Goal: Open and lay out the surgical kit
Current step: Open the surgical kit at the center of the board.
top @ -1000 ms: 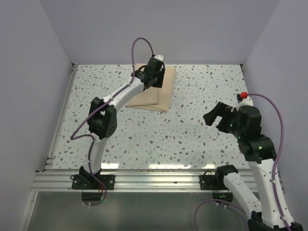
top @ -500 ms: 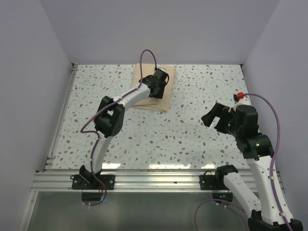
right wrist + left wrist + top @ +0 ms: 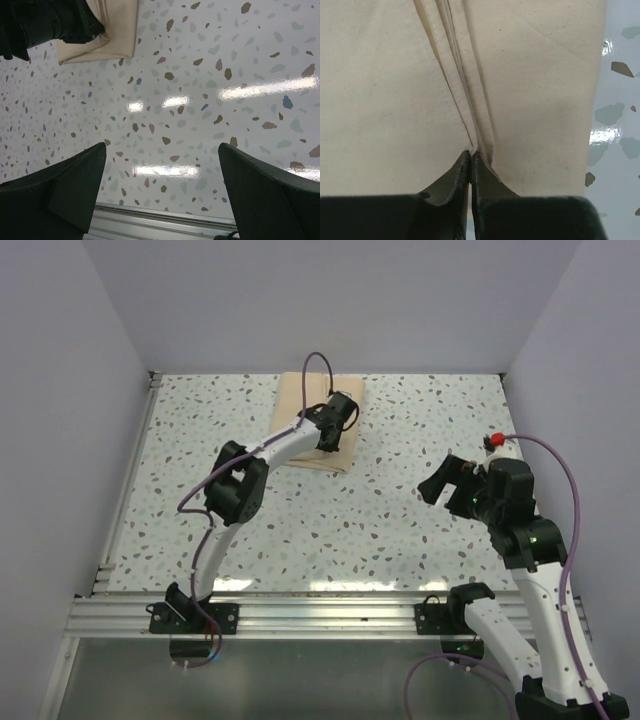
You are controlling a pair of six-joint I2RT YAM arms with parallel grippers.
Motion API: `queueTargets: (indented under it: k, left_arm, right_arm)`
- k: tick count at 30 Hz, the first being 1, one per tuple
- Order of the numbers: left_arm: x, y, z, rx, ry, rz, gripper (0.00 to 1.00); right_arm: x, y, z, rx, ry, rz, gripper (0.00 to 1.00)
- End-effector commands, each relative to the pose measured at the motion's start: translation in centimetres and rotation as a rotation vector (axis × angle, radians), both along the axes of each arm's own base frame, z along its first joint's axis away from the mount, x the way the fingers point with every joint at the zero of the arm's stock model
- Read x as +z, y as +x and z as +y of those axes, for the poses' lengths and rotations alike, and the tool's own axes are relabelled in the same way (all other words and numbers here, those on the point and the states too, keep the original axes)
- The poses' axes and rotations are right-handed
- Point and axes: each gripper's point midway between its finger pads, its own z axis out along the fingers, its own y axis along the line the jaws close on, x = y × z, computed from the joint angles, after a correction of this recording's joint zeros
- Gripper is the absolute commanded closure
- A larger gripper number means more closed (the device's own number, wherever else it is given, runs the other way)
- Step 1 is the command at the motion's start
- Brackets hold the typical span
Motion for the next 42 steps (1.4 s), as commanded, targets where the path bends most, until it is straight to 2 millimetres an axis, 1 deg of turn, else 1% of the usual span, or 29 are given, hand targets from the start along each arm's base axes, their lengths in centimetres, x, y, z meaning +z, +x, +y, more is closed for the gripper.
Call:
queueTargets:
  k: [1,3,6,8,10,11,13,14,15,17,18,20,22,23,24,25,26,27,28,30,31,32,34,35,37,38,39,41,42]
  left_arm:
    - [-0.5,0.2,0.0,-0.002,0.038,0.011,0.95]
    - [0.0,0.4,0.1,-0.002,0.042,-0.001,1.0]
    - [2.8,1.2,-0.1,0.0,0.014,-0.046,1.0]
    - [6.6,2.0,0.3,0.021,-0.027,-0.112,1.0]
    - [9.3,3.2,2.2,0.066,-0.063,-0.154,1.0]
    - [11.8,3.5,3.4,0.094,-0.095,-0.188,1.0]
    - [13.2,4.7,7.8,0.184,-0.116,-0.199,1.0]
    - [15.2,4.8,9.6,0.226,-0.155,-0.223,1.0]
    - [15.8,5.6,13.3,0.296,-0.164,-0.235,1.0]
    - [16.4,4.9,17.5,0.369,-0.173,-0.238,1.0]
    - [16.5,5.3,21.1,0.437,-0.172,-0.254,1.0]
    - [14.8,3.9,26.6,0.548,-0.152,-0.219,1.0]
    - [12.2,2.3,29.7,0.623,-0.135,-0.154,0.99]
    - [11.1,1.8,30.5,0.651,-0.151,-0.123,0.67]
    - [10.0,1.1,32.3,0.69,-0.157,-0.095,0.46]
    - [8.1,0.1,32.6,0.699,-0.156,-0.043,0.2]
    - [7.2,-0.3,32.5,0.688,-0.173,-0.018,0.01]
    - [6.6,-0.6,32.5,0.685,-0.171,-0.001,0.0]
    - [5.5,-1.3,32.4,0.681,-0.165,0.026,0.0]
    - [4.9,-1.6,31.9,0.656,-0.18,0.039,0.0]
    - [4.3,-2.0,31.7,0.644,-0.181,0.055,0.0]
    - [4.2,-2.1,31.7,0.642,-0.181,0.057,0.0]
    - [3.8,-1.9,31.8,0.634,-0.173,0.059,0.0]
    - [3.6,-1.9,31.9,0.63,-0.165,0.064,0.0]
    - [3.0,-1.6,32.9,0.655,-0.164,0.077,0.0]
    - [2.8,-1.5,33.1,0.669,-0.181,0.087,0.0]
    - [2.5,-1.4,33.1,0.674,-0.194,0.096,0.0]
    - [1.4,-1.4,32.9,0.684,-0.232,0.129,0.01]
    - [1.1,-1.4,33.0,0.69,-0.243,0.137,0.01]
  right_arm:
    - [0.0,0.1,0.2,0.021,-0.005,-0.008,0.02]
    - [0.1,0.3,0.3,0.024,-0.006,-0.013,0.02]
    - [0.5,1.2,0.4,0.028,-0.008,-0.024,0.02]
    - [1.0,2.3,0.6,0.035,-0.012,-0.029,0.02]
    - [1.7,3.7,1.1,0.049,-0.002,-0.049,0.02]
    - [1.4,4.6,1.5,0.053,0.001,-0.03,0.02]
    - [2.8,6.4,2.0,0.058,0.016,-0.067,0.02]
    - [3.1,7.1,2.2,0.057,0.023,-0.069,0.02]
    - [3.2,8.6,2.5,0.05,0.034,-0.059,0.01]
    - [3.1,10.1,3.2,0.059,0.056,-0.04,0.01]
    - [2.6,11.7,3.7,0.067,0.062,-0.007,0.02]
    - [1.8,14.0,5.0,0.091,0.076,0.042,0.02]
    - [1.1,15.2,6.9,0.131,0.064,0.071,0.02]
    - [0.9,15.8,7.6,0.153,0.044,0.076,0.01]
    - [1.8,16.6,8.4,0.166,0.024,0.058,0.02]
    - [-0.3,17.1,10.6,0.213,-0.005,0.108,0.02]
    - [0.7,18.0,11.8,0.242,-0.015,0.083,0.01]
    - [-0.1,18.4,12.9,0.262,-0.026,0.107,0.02]
    - [-2.3,18.7,14.9,0.299,-0.038,0.163,0.02]
    - [-2.3,19.9,17.1,0.327,-0.034,0.168,0.02]
    - [-4.4,20.2,19.0,0.358,-0.044,0.211,0.02]
    - [-3.4,21.0,20.4,0.375,-0.033,0.179,0.02]
    - [-3.8,21.2,23.6,0.428,-0.034,0.171,0.02]
    - [-4.0,22.5,25.3,0.444,-0.037,0.153,0.02]
    - [-4.9,22.6,28.0,0.483,-0.061,0.163,0.02]
    - [-5.8,23.9,29.6,0.492,-0.063,0.158,0.02]
    - [-6.6,23.9,30.2,0.493,-0.071,0.183,0.02]
    - [-6.1,24.7,32.2,0.499,-0.039,0.163,0.02]
    - [-8.3,24.9,32.8,0.495,-0.051,0.197,0.02]
